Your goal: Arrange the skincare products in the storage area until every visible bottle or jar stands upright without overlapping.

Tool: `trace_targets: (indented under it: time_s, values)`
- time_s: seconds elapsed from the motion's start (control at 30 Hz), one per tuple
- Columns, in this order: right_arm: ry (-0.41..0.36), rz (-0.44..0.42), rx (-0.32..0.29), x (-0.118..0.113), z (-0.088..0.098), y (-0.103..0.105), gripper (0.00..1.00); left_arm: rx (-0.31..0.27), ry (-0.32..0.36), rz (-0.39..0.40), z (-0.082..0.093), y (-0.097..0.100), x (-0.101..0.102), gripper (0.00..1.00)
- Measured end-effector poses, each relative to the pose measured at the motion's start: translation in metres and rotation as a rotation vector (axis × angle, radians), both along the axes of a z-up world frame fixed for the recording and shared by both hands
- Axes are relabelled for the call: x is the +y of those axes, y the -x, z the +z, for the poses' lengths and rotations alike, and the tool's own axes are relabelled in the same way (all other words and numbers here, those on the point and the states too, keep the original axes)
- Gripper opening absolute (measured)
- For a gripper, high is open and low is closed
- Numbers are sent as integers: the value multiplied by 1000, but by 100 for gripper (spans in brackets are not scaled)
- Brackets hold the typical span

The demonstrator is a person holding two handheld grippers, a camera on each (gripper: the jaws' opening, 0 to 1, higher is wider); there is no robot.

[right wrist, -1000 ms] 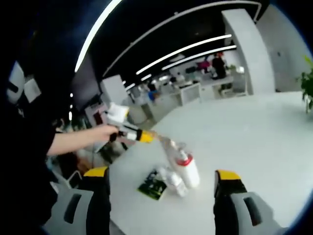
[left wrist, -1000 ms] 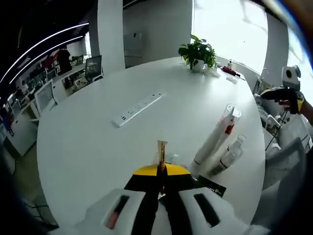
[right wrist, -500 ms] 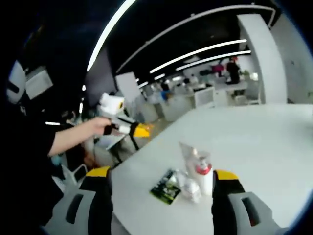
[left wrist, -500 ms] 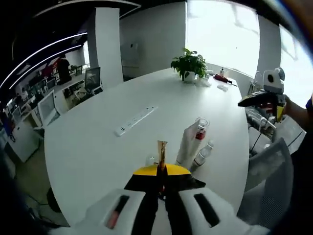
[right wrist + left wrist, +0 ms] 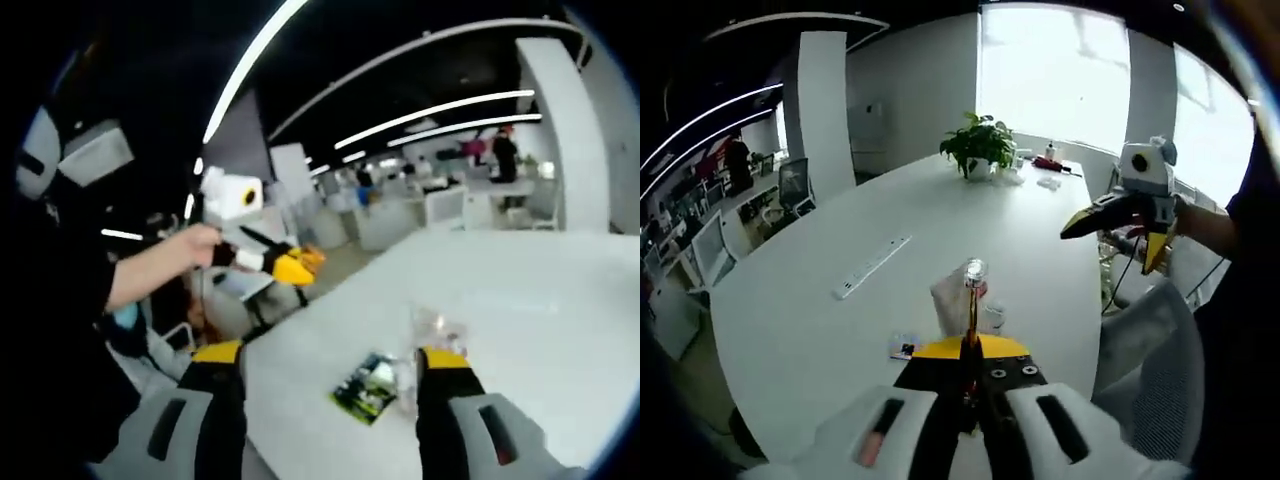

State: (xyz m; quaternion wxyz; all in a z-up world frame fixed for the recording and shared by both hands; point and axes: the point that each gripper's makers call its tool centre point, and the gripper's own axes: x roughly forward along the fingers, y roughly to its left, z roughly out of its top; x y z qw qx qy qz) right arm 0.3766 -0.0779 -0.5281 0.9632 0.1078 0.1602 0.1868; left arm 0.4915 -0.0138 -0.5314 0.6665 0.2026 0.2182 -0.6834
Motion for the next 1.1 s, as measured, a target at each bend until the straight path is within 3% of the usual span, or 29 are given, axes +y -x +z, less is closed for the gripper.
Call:
trace_targets:
  time_s: [0.27,0.5,0.77,1.1]
  values:
    - [39,52,-46,14,7,9,49,12,-17,-53,1,26,5,5]
    - [76,138,-108,36,17,13,22,26,-34,-107,-1,54,8,5]
    - [116,225,-143,58,26,16,11,40,-37,-205,4,88,8,5]
    - [144,260,-139,66,26,21,8,45,-66,-267,-1,112,10,5]
